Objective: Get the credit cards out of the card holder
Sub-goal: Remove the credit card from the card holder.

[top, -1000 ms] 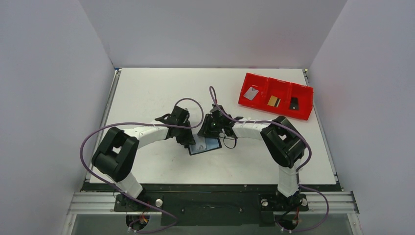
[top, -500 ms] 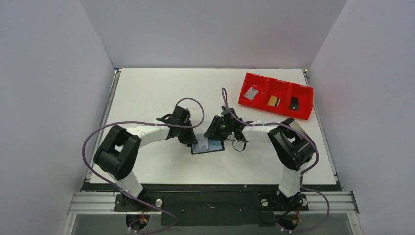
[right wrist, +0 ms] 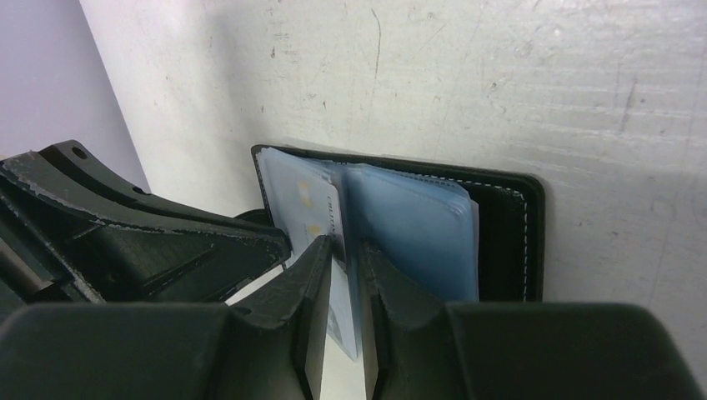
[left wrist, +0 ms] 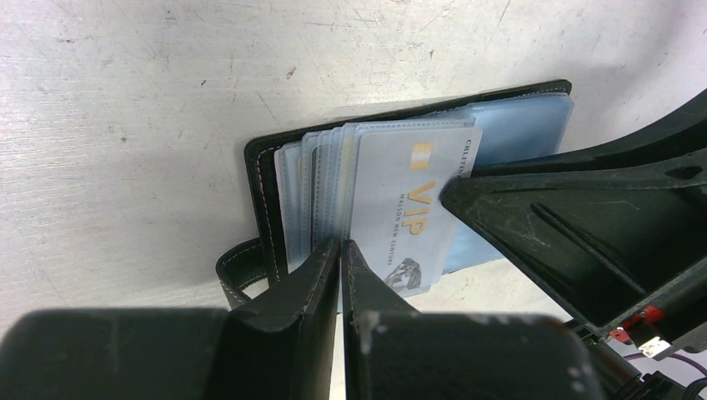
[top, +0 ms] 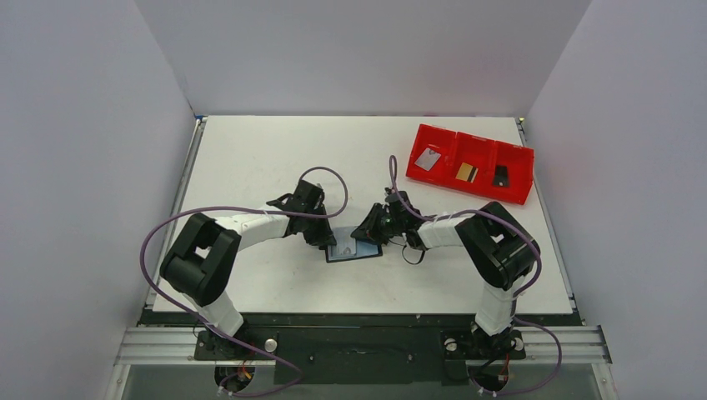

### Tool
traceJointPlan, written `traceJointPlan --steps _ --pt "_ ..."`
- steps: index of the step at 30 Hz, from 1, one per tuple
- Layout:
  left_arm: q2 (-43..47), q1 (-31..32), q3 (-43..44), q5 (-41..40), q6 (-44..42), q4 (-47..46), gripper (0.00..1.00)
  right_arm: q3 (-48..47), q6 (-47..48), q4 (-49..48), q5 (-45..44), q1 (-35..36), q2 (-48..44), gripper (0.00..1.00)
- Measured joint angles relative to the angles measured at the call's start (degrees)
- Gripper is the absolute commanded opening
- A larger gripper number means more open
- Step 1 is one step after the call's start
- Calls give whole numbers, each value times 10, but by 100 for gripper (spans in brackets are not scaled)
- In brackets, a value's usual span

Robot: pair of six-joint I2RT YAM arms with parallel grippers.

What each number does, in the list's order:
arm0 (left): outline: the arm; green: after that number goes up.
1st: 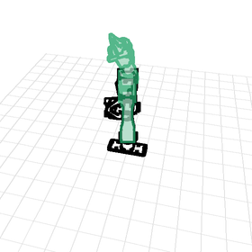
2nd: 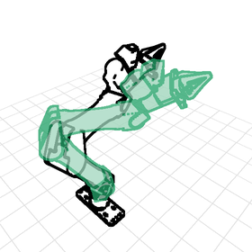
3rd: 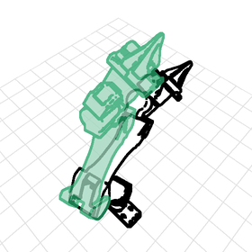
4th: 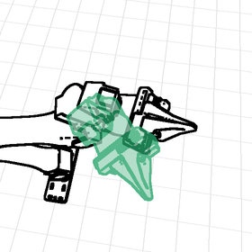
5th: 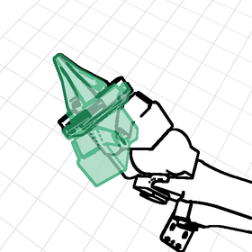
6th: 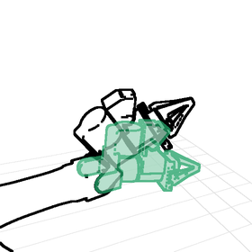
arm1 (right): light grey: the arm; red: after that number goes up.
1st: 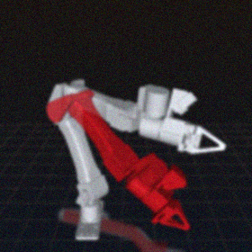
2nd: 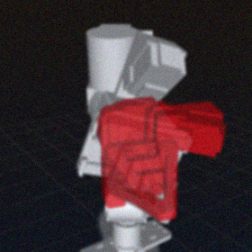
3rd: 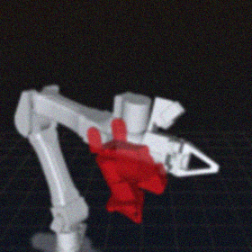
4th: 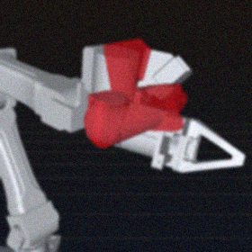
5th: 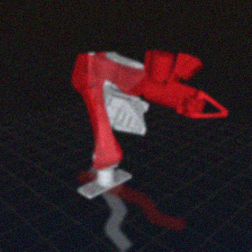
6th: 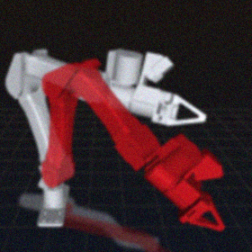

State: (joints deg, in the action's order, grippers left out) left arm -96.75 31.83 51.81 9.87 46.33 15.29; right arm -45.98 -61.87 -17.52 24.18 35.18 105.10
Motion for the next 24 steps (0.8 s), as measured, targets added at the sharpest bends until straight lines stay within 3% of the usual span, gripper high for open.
traceJointPlan --steps 14,24 --pt "-1 0 0 0 0 0 1 38 -39 -61 10 0 0 11" --pt "-2 0 1 0 0 1 0 52 -51 -71 14 0 -10 14"
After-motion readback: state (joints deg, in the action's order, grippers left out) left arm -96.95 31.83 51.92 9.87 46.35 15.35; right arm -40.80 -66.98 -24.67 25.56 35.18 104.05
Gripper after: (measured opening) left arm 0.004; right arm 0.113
